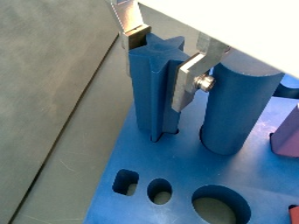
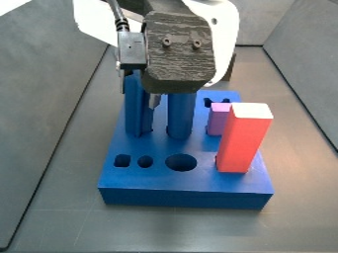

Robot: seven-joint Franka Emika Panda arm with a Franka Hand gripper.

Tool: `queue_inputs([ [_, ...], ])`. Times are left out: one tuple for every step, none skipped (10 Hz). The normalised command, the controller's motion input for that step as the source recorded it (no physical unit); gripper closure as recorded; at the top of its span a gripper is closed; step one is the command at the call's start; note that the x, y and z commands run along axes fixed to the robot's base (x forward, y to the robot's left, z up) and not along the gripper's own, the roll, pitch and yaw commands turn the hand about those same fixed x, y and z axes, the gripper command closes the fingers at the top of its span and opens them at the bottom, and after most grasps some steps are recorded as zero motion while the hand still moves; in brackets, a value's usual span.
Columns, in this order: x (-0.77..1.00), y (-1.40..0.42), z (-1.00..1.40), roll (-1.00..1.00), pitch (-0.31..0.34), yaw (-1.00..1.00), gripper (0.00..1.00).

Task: Pick up the star object. Move up. Place the star object on the fixture. Regrasp the star object. Move to above the board. Insert the star object.
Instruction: Insert the star object.

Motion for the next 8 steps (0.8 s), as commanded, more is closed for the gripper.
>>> queue_inputs([
  [0.01,0.00,-0.43,-0.13,0.039,-0.45,1.00],
  [0.02,0.00,-0.45,-0.15,0.066,-0.53,1.00],
  [0.00,0.00,-0.45,-0.16,0.061,-0.53,1.00],
  [0.00,0.00,-0.43,-0.17,0.037,-0.46,1.00],
  [0.00,0.03,-0.53,-0.21,0.000,-0.31,1.00],
  [0.00,0.07,-0.67,-0.23,0.000,-0.23,1.00],
  [0.00,0.02,-0.61,-0.16,0.049,-0.28,1.00],
  [0.00,0.00,-0.60,-0.11,0.091,-0.30,1.00],
])
